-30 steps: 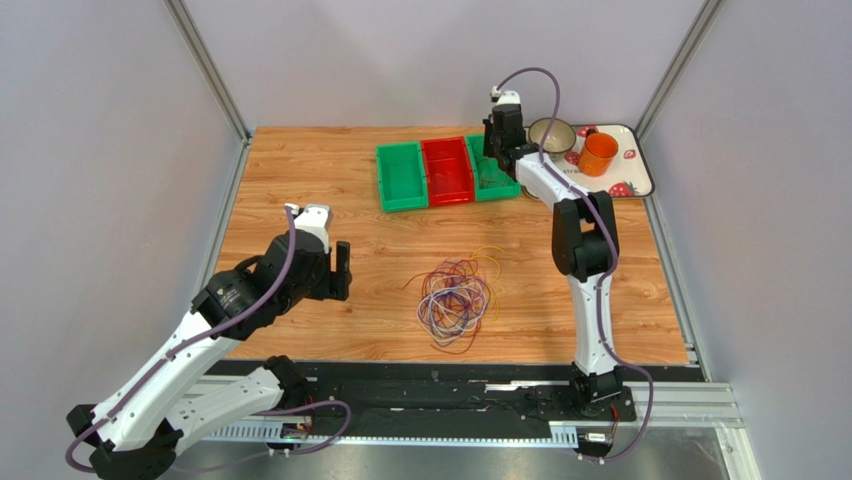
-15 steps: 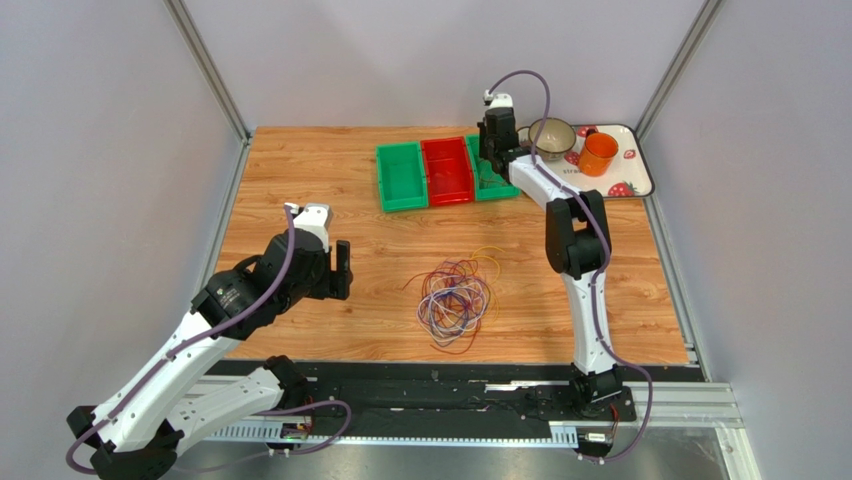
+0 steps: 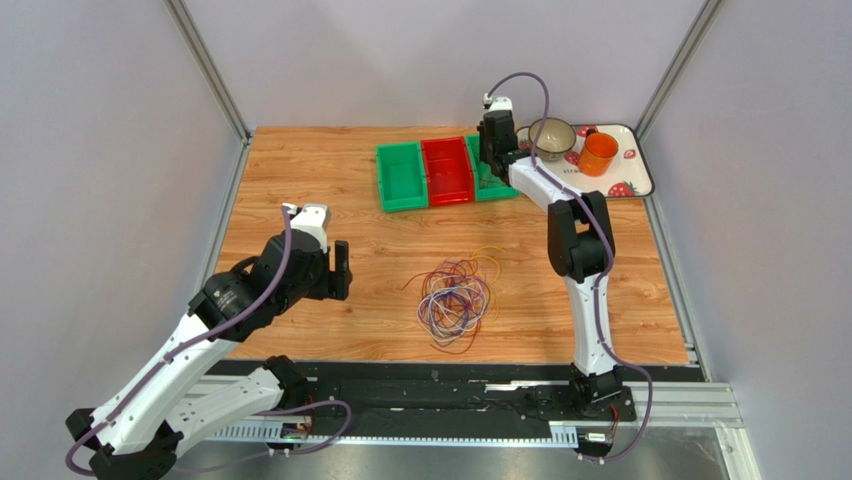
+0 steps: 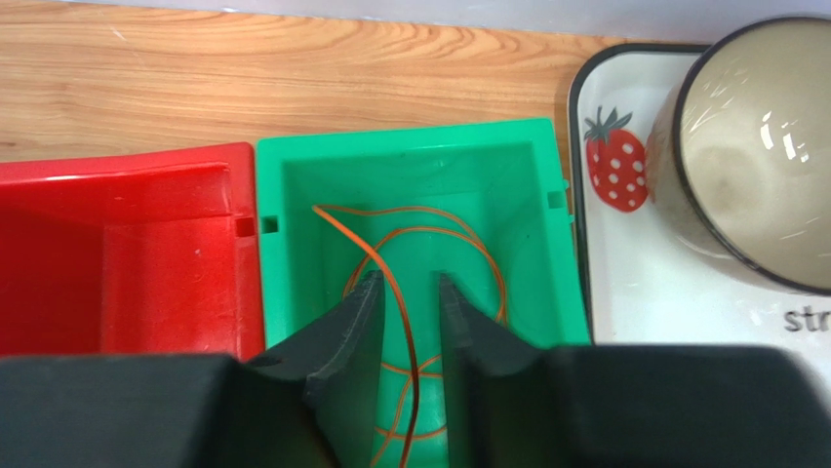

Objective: Untangle the cables
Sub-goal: Place the cable in the bin, then untie the cable.

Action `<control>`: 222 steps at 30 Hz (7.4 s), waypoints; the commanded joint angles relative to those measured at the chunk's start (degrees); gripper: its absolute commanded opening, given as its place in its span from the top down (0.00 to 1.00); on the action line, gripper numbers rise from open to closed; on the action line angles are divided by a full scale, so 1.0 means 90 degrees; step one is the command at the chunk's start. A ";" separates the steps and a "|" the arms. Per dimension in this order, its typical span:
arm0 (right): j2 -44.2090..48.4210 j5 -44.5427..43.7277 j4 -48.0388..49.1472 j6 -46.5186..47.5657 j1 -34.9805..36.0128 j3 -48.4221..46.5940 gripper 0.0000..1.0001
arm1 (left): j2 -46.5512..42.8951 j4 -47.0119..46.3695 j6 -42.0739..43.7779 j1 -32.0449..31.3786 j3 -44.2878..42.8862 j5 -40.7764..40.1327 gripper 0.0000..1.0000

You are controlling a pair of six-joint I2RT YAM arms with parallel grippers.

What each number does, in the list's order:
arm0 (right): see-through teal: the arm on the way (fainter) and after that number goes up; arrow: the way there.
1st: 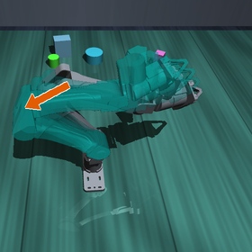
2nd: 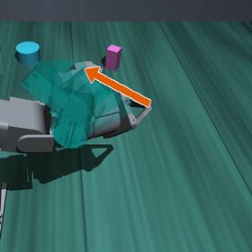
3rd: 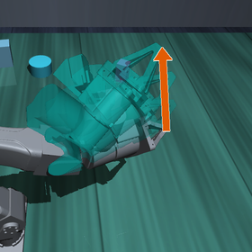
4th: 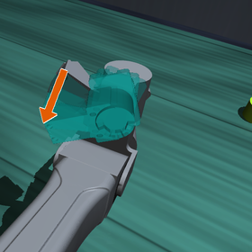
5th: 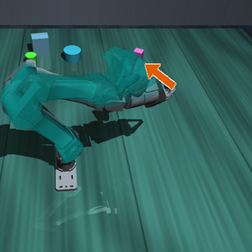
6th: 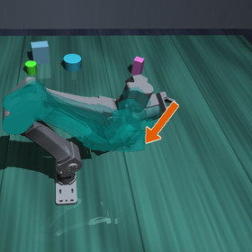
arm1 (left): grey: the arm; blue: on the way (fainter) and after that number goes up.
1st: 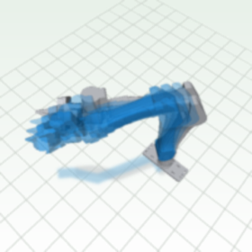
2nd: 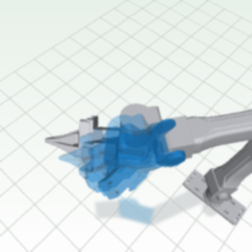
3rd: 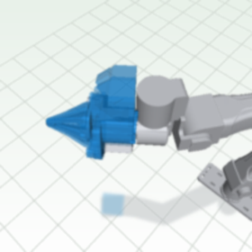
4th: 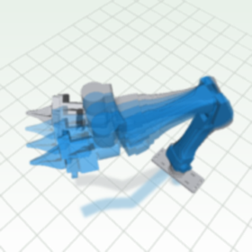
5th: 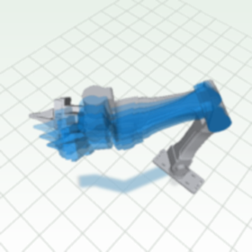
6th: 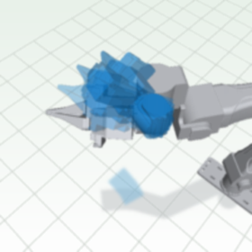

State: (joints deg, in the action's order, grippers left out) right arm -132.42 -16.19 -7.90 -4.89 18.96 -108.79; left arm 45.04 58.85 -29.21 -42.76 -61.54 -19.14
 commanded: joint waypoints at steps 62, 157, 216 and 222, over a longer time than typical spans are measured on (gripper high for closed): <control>0.6344 0.3097 -0.1358 -0.3490 0.1106 0.6541 0.55 | 0.4800 -0.3883 -0.0690 -0.0258 -0.0282 0.1628 0.33; 0.6462 0.3029 -0.1847 -0.3490 0.1331 0.6404 0.62 | 0.4195 -0.3199 -0.0377 -0.0874 -0.0751 0.1178 0.55; 0.6256 0.2208 -0.3340 -0.2856 0.1370 0.5009 1.00 | 0.2849 -0.1648 -0.0251 -0.0874 -0.1179 0.0613 0.59; 0.6334 0.2433 -0.3817 -0.2456 0.1370 0.3838 1.00 | 0.1776 -0.0856 -0.0045 -0.0883 -0.1151 0.0008 0.53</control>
State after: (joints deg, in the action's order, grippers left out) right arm -77.36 4.86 -38.52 -30.59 31.00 -66.35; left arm 68.07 44.73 -31.53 -50.59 -70.98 -14.00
